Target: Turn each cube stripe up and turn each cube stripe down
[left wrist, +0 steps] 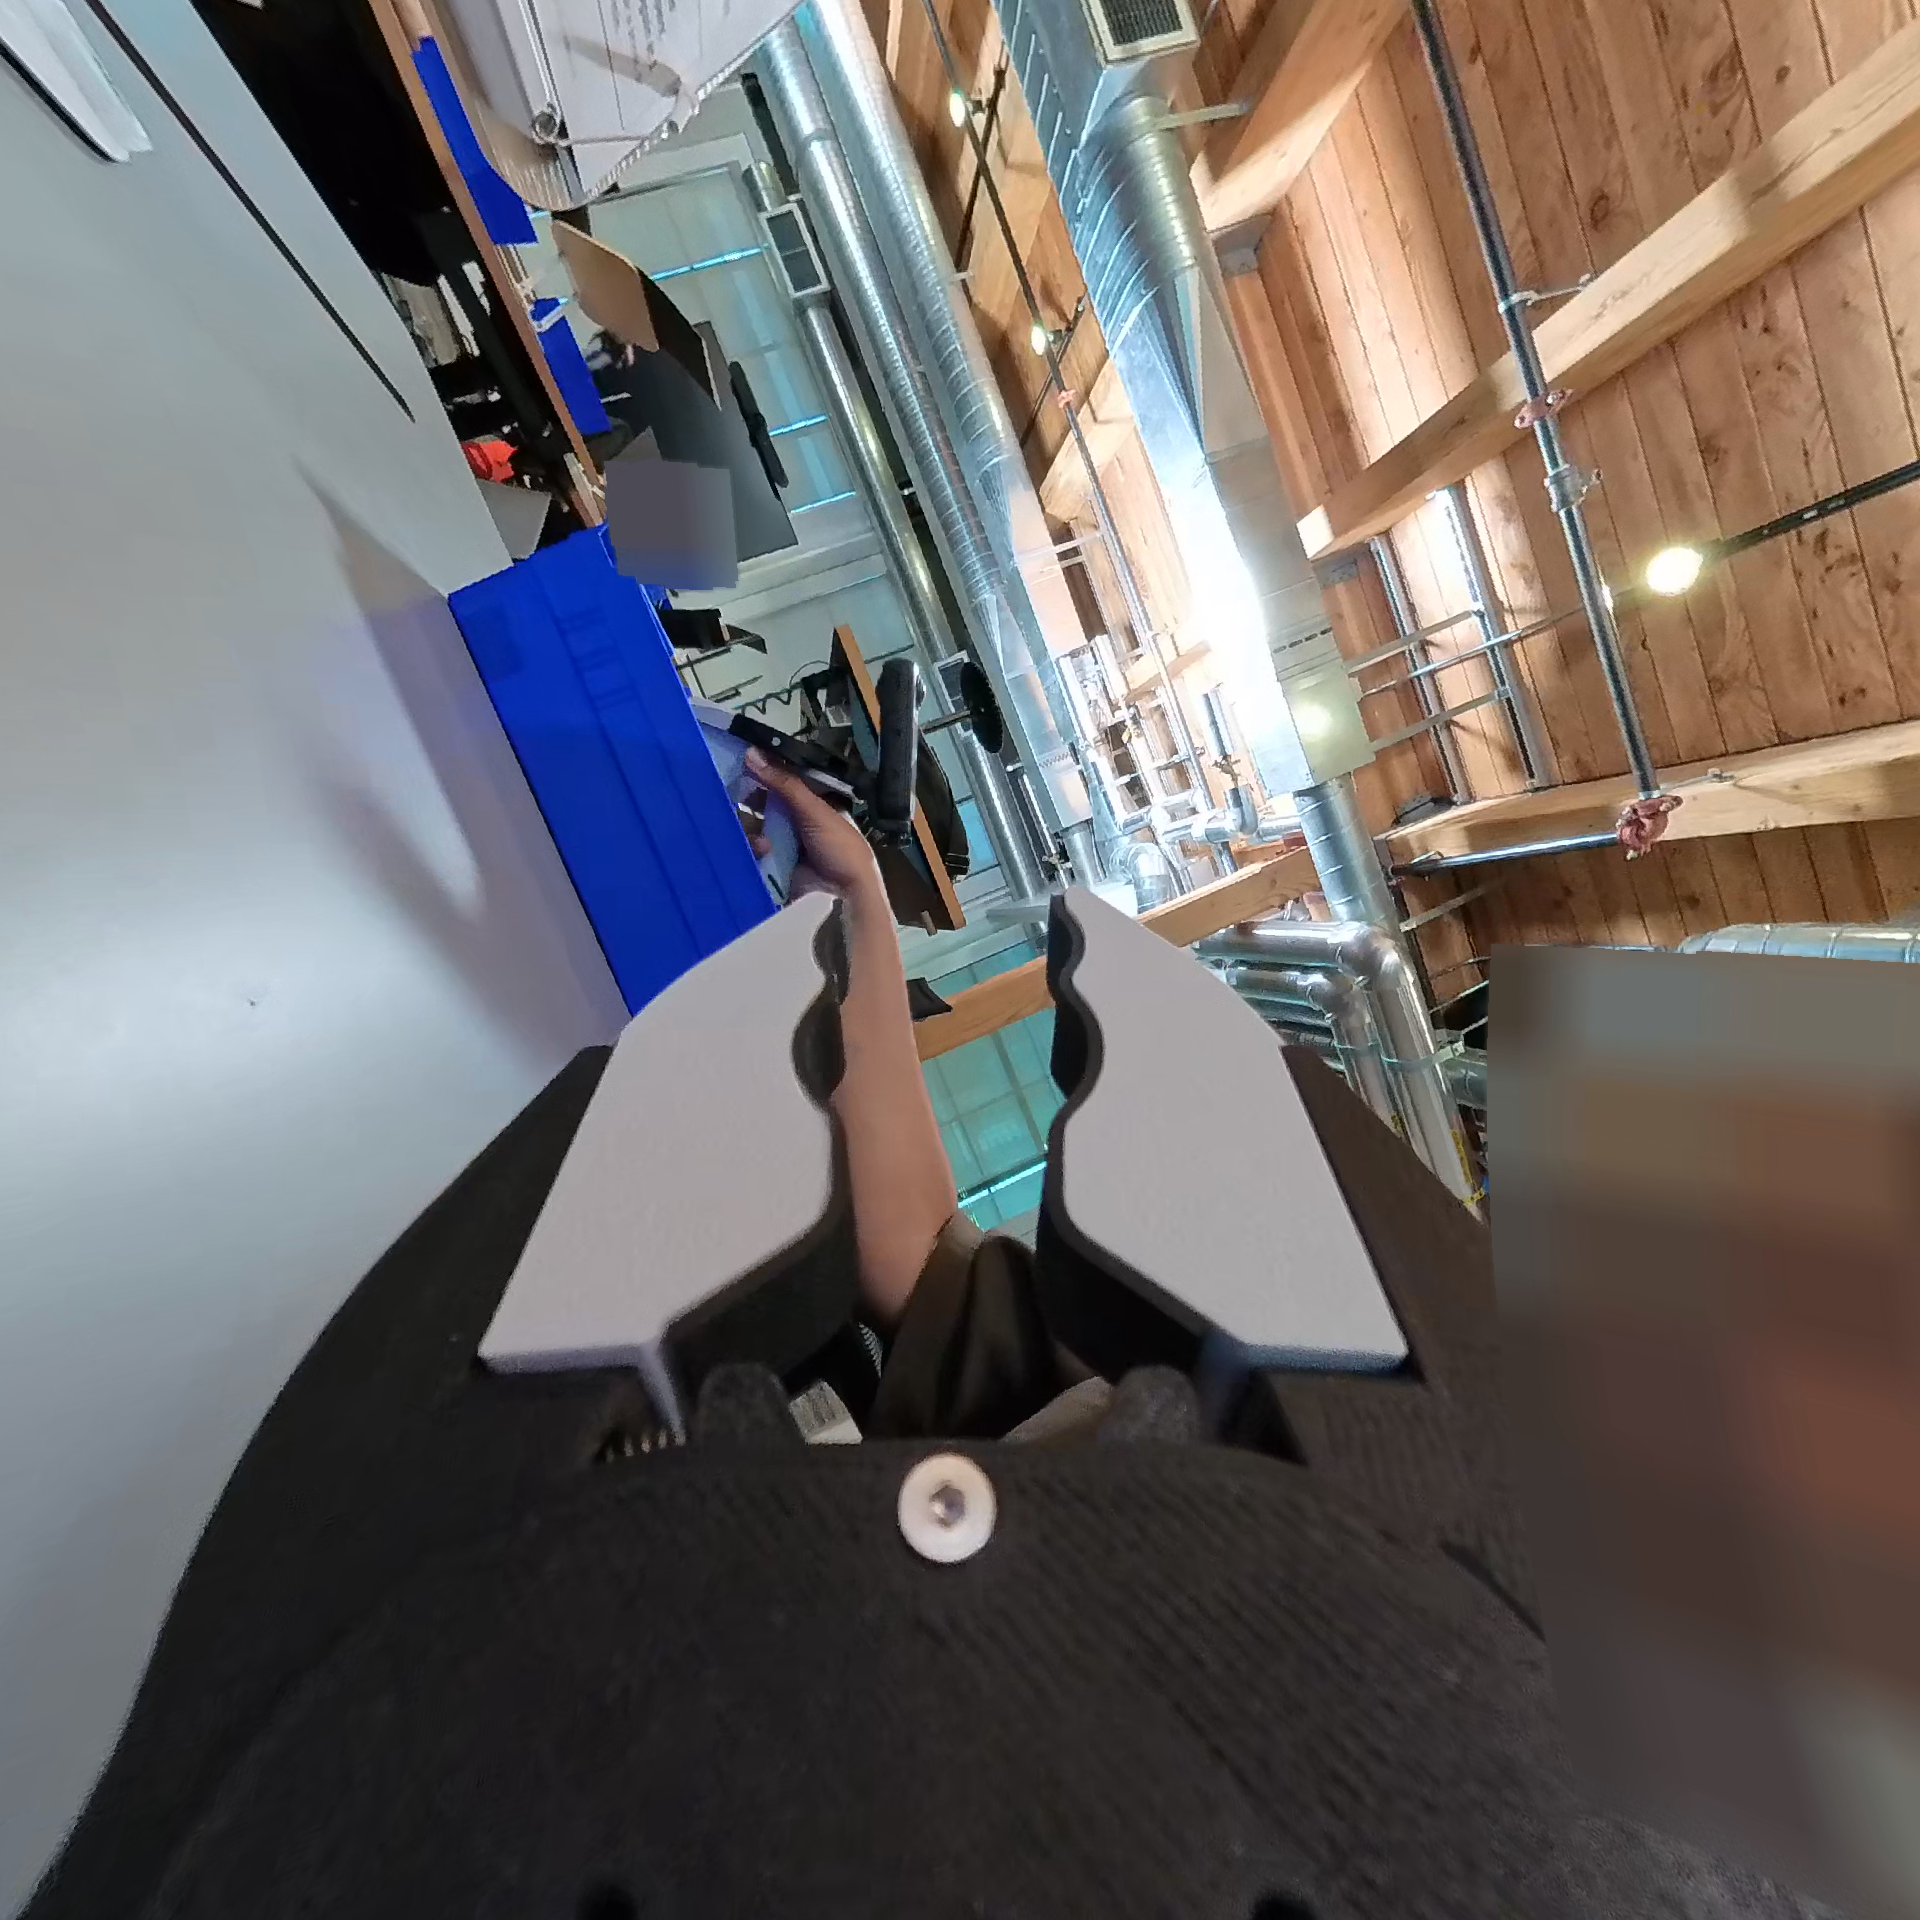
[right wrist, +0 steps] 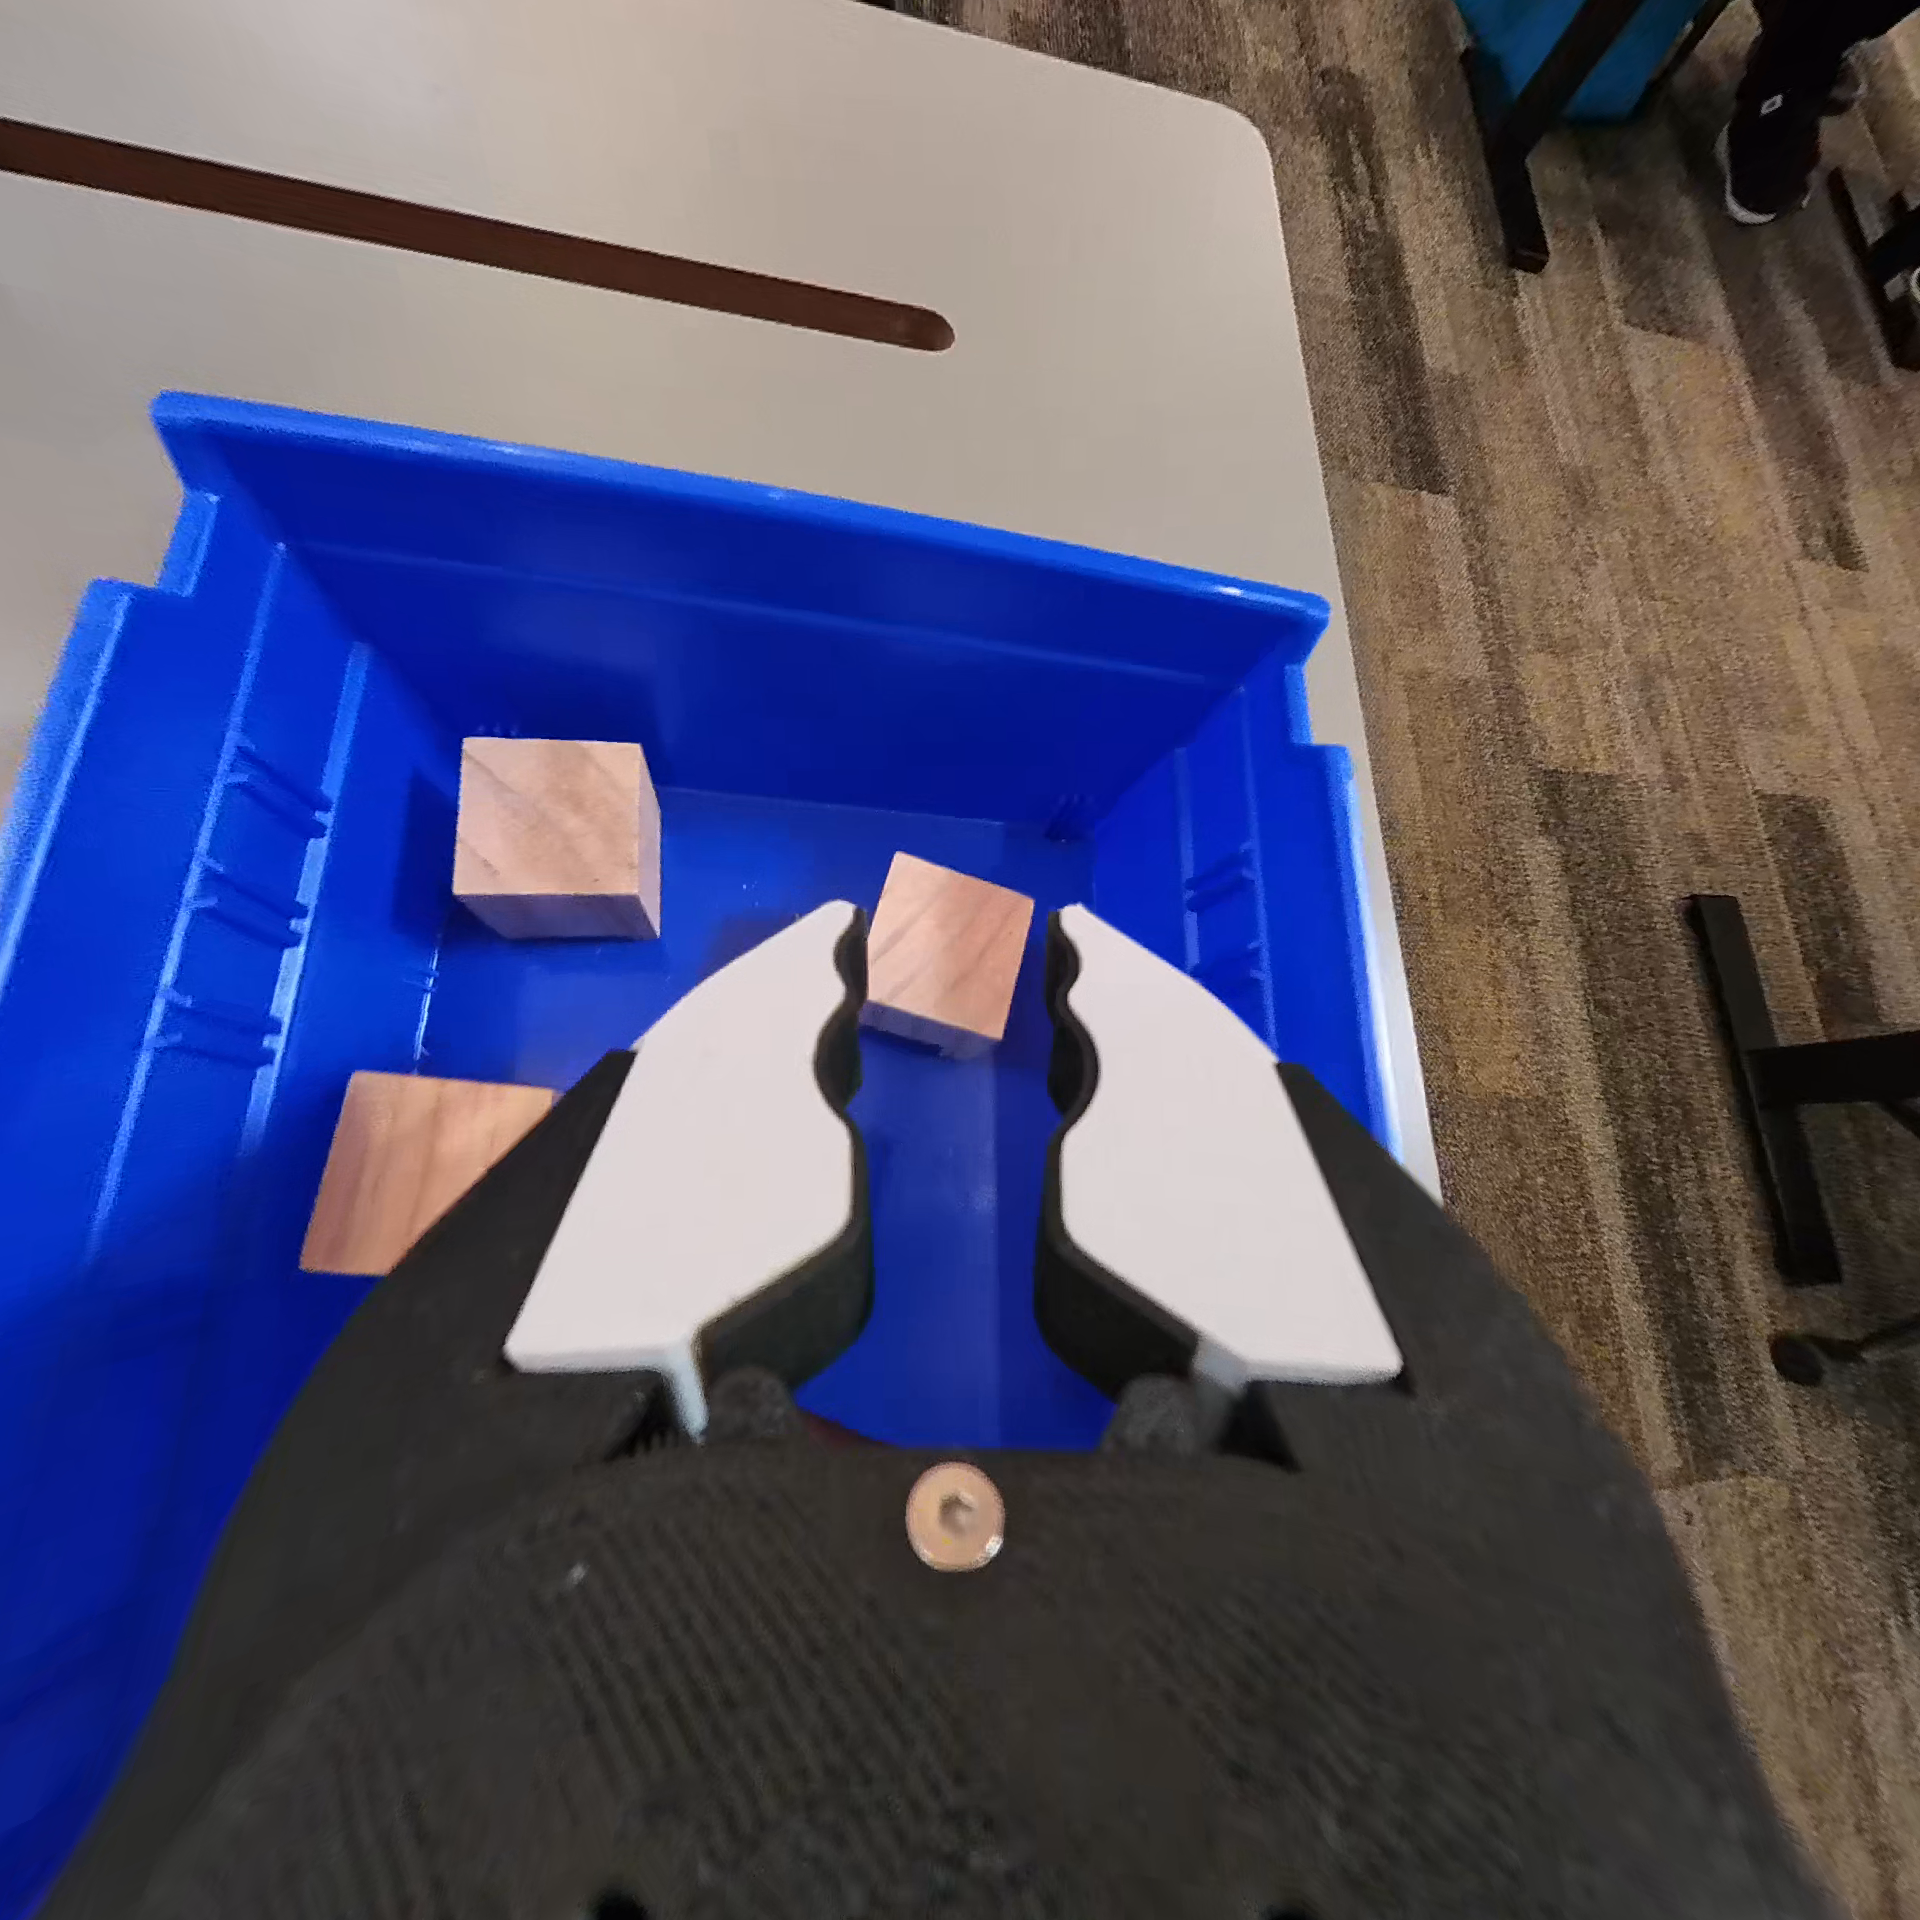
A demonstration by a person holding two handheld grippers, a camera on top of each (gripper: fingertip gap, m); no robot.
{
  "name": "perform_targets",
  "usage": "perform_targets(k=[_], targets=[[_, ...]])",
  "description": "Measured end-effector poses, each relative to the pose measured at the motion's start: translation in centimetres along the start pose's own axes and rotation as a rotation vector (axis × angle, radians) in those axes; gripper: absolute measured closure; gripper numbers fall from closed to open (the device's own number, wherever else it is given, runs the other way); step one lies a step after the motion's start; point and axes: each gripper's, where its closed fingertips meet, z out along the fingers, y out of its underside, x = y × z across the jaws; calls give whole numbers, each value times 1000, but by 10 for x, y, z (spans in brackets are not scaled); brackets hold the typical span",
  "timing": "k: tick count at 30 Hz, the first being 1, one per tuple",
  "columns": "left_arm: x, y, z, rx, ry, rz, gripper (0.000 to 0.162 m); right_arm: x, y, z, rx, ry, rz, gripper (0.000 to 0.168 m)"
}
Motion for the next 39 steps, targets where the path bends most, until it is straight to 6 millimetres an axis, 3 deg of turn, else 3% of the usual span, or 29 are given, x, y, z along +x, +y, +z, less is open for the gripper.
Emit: perform_targets(k=[6, 12, 16, 18, 22, 25, 27, 29, 31, 33, 39], targets=[[-4, 2, 9, -37, 3, -11, 125, -11, 8, -3, 6, -46, -21, 135], [-9, 5, 18, -97, -19, 30, 125, -47, -19, -25, 192, -188, -5, 136], [-7, -6, 22, -127, -47, 132, 122, -57, -27, -47, 275, -148, -87, 140], [17, -23, 22, -92, 10, 208, 118, -54, -30, -63, 324, -92, -147, 142], [102, -81, 3, 30, 235, 289, 109, -44, -29, -98, 412, -10, -224, 145], [121, -140, -25, 138, 59, 514, 103, -38, -13, -115, 411, -13, -186, 145], [109, -188, -54, 225, -200, 670, 101, -31, 1, -128, 408, -14, -146, 145], [85, -236, -95, 320, -517, 807, 97, -22, 14, -144, 409, 11, -125, 145], [56, -270, -130, 365, -769, 889, 97, -13, 24, -161, 412, 55, -117, 145], [25, -288, -146, 326, -920, 898, 89, -10, 30, -179, 429, 53, -84, 145], [-60, -316, -163, 98, -1304, 904, 80, -11, 32, -220, 507, -28, 70, 145]])
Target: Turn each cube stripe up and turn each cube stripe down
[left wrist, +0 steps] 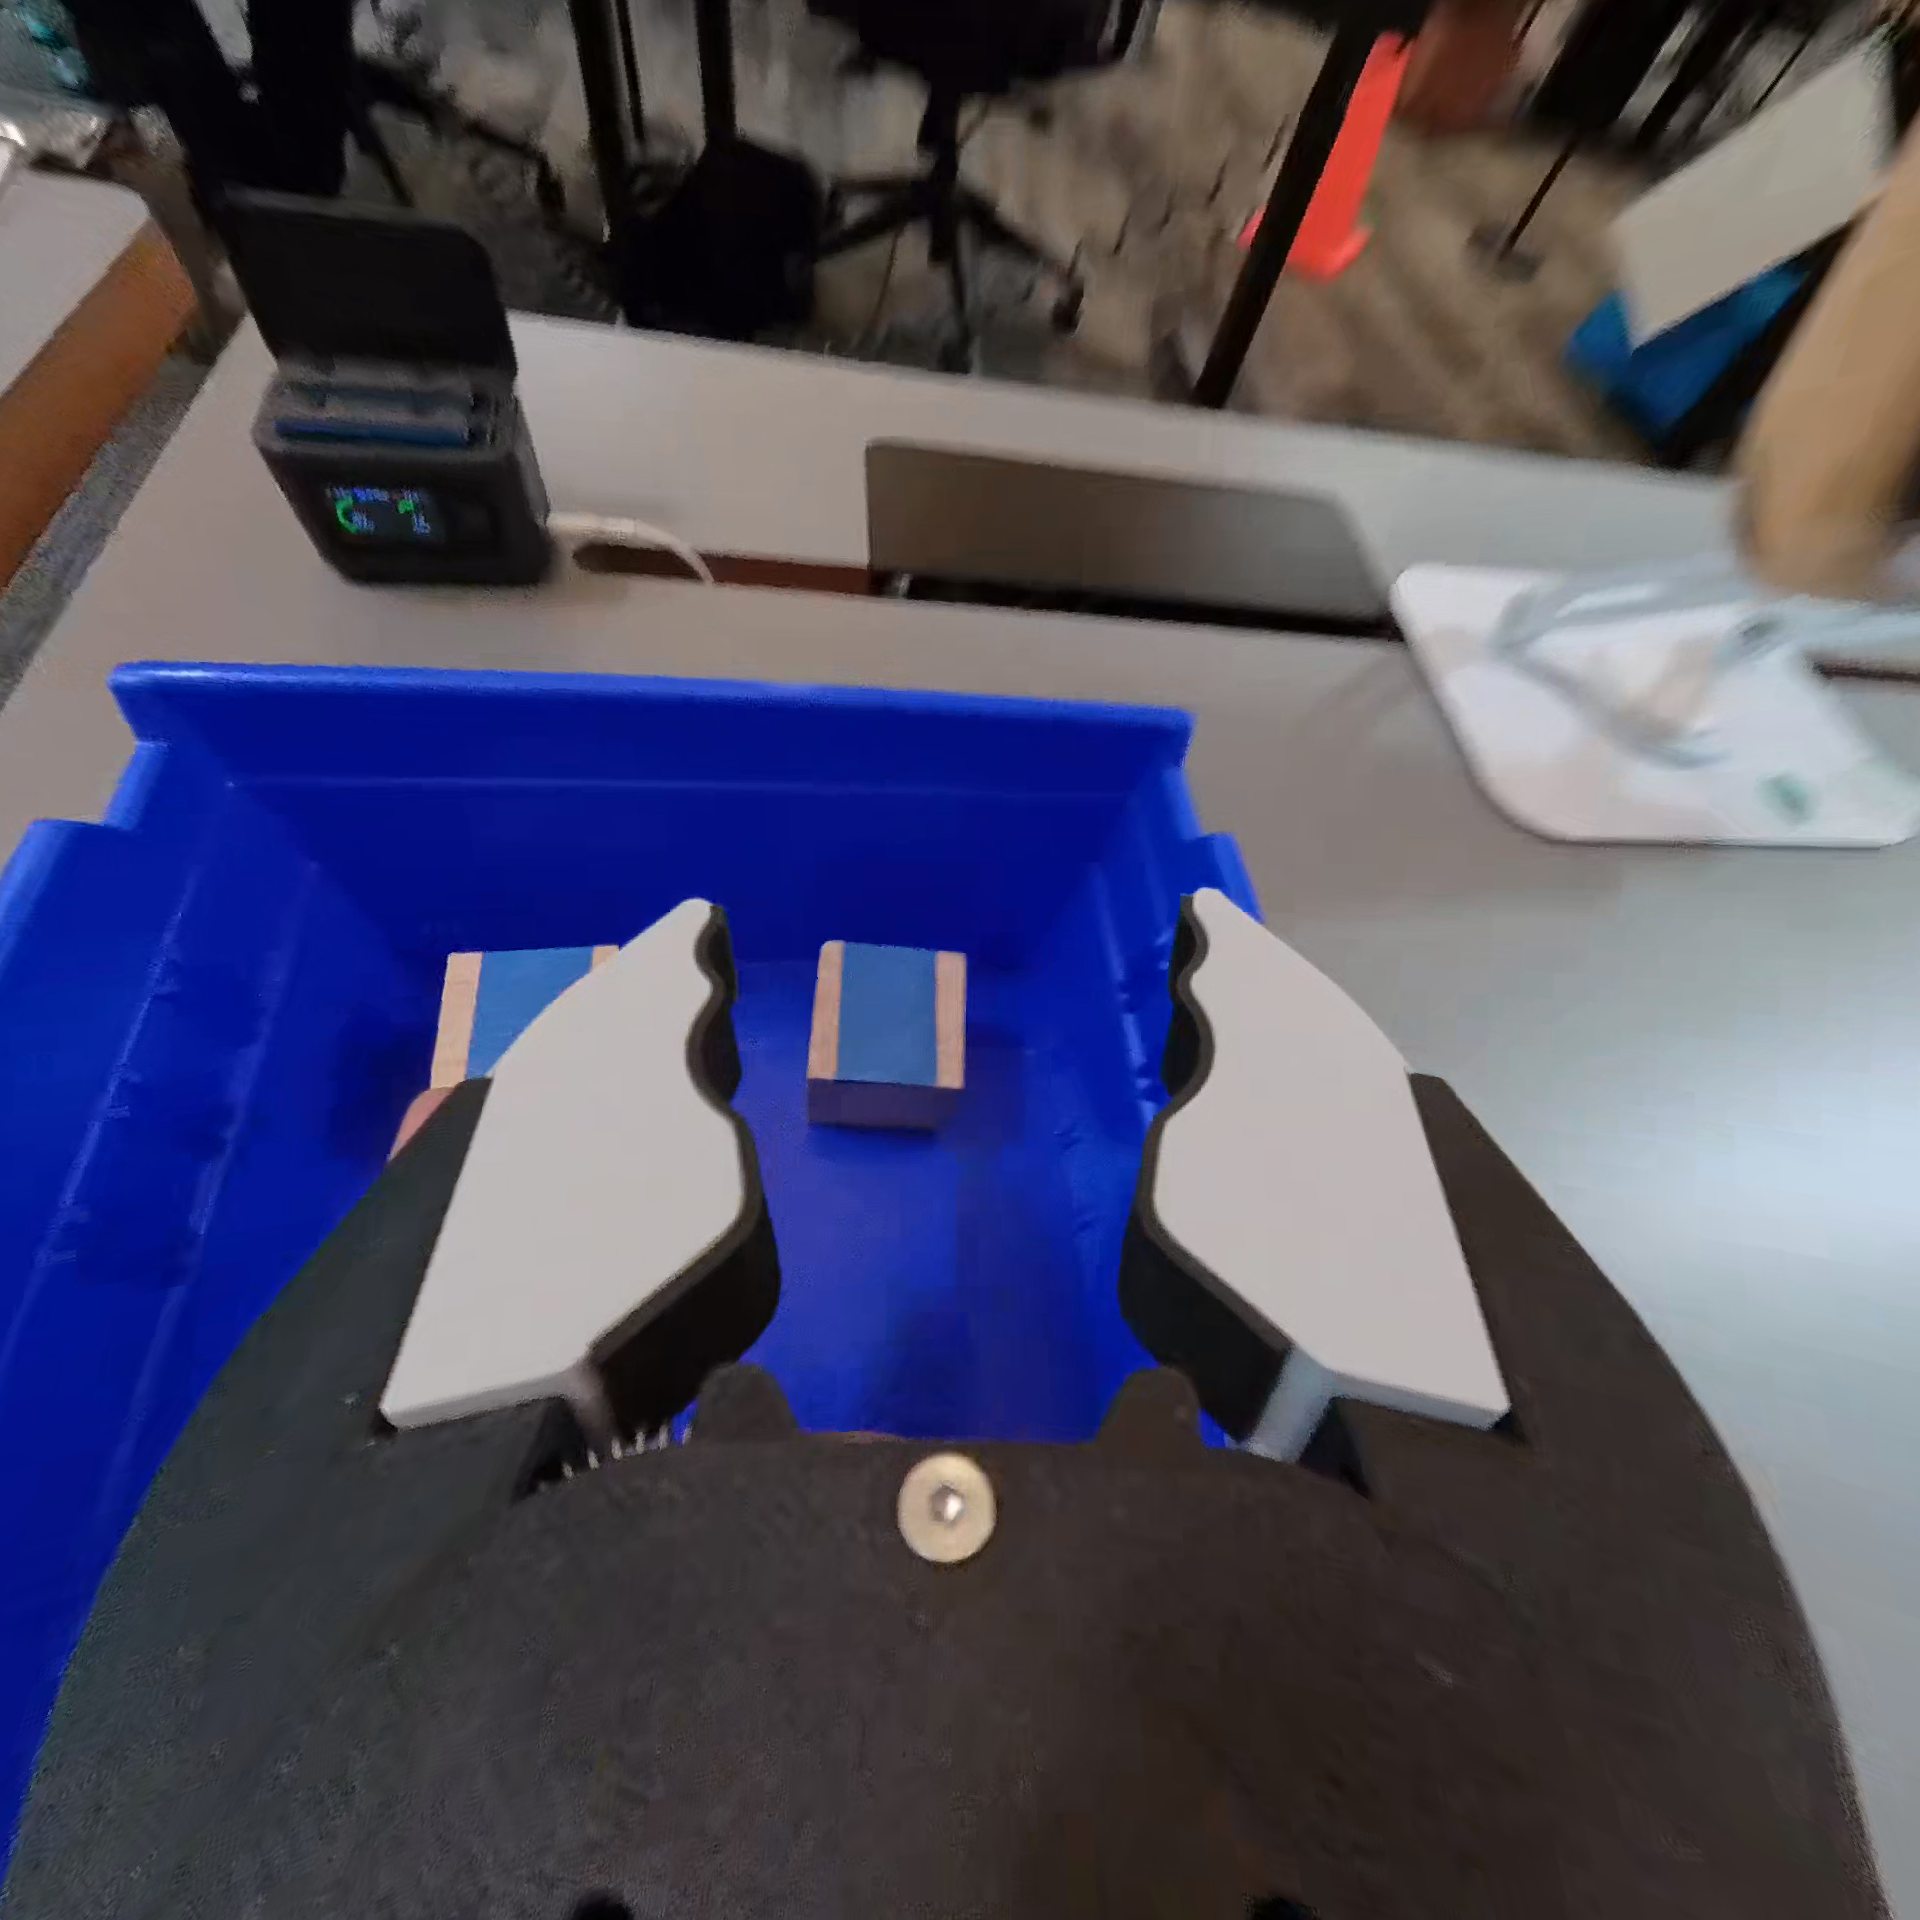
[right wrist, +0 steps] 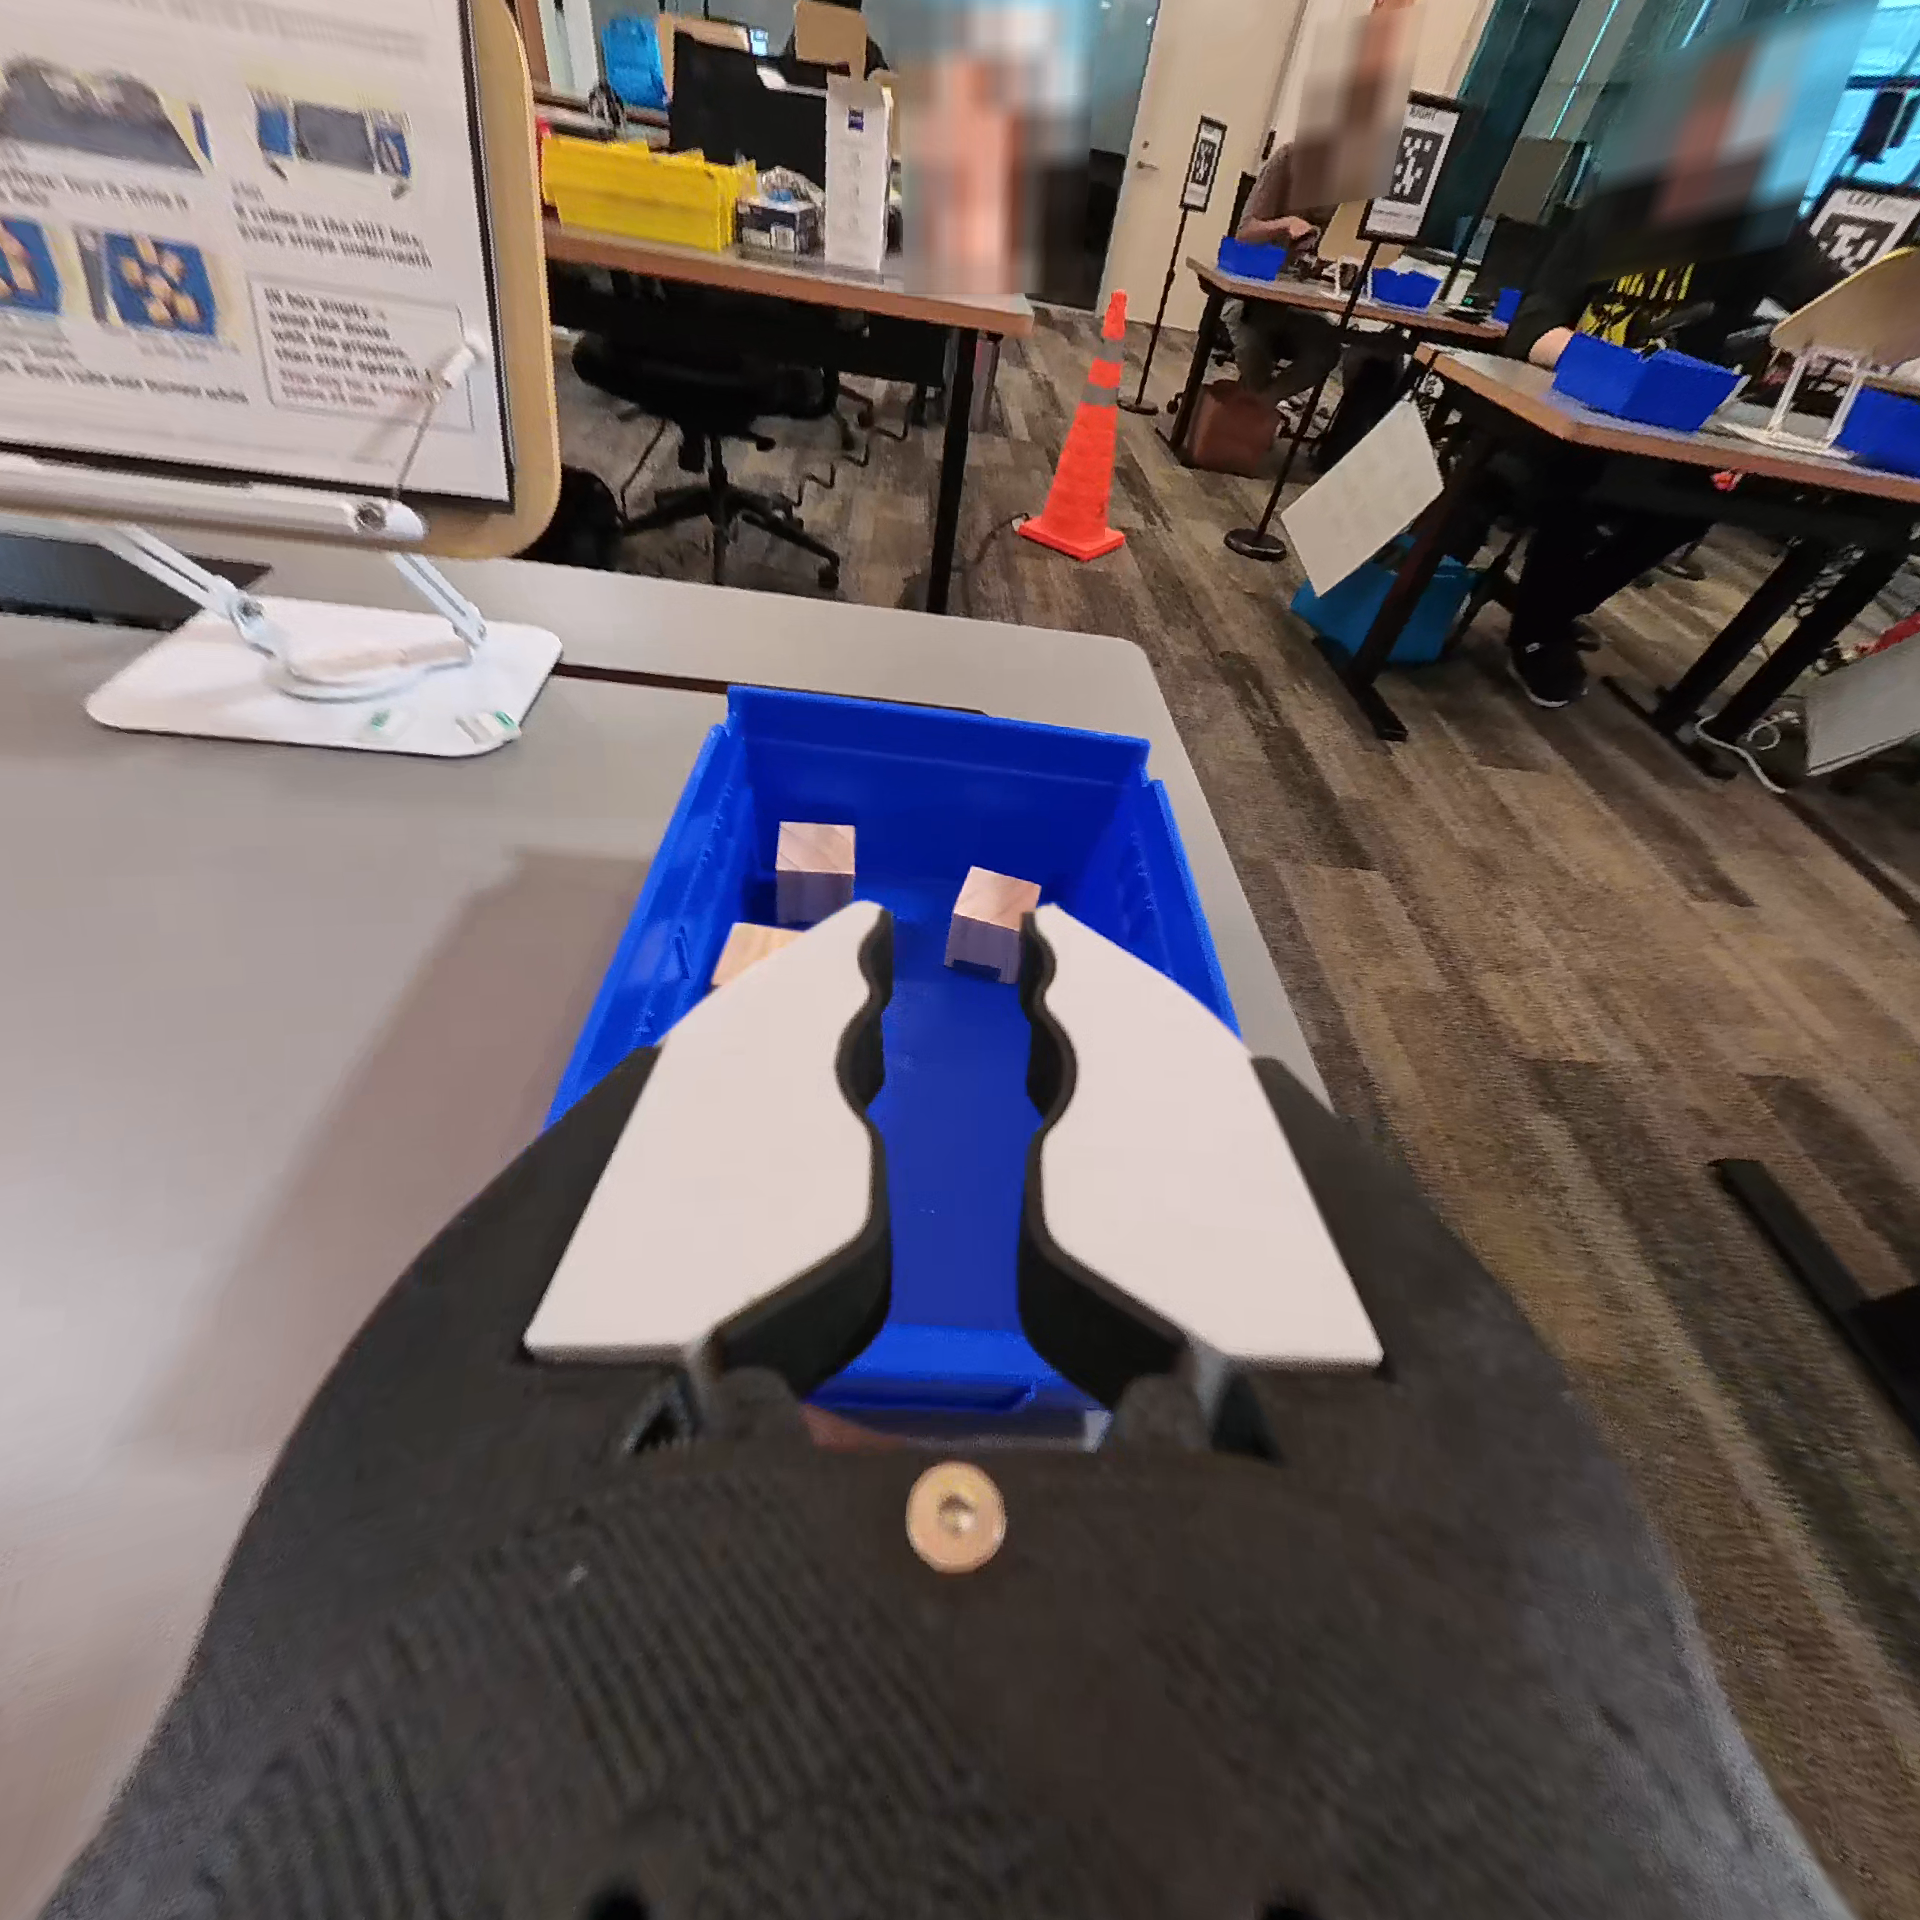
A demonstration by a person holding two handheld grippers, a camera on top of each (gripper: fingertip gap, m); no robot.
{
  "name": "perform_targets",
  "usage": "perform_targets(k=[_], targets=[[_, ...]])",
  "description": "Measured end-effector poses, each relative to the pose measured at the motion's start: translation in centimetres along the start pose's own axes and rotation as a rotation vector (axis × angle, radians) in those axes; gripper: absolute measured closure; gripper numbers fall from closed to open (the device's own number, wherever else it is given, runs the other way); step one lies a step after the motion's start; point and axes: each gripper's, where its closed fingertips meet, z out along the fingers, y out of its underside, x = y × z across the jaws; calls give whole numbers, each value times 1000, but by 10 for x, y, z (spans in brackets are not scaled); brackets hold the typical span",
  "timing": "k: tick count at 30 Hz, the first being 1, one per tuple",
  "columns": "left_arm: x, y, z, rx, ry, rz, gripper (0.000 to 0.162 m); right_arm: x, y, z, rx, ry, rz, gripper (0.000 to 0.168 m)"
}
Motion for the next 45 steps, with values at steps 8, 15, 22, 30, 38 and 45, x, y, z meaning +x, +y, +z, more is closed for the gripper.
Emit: perform_targets(k=[8, 15, 22, 30, 38, 45], targets=[[-29, 67, 46, -342, -208, 140, 99, 0, 3, -8, 0, -29, 68, 144], [-10, -7, 3, -21, -55, -88, 115, -11, -3, -4, 6, -57, 59, 144], [127, -120, -151, 421, 1218, -695, 116, -74, -56, -3, 184, -177, 94, 122], [289, -81, -217, 208, 1733, -765, 116, -231, -96, -27, 407, -582, 53, 112], [365, -10, -222, 160, 1756, -749, 116, -333, -93, -69, 348, -984, 277, 109], [363, 5, -219, 347, 1569, -662, 116, -353, -79, -59, 203, -1038, 476, 106]])
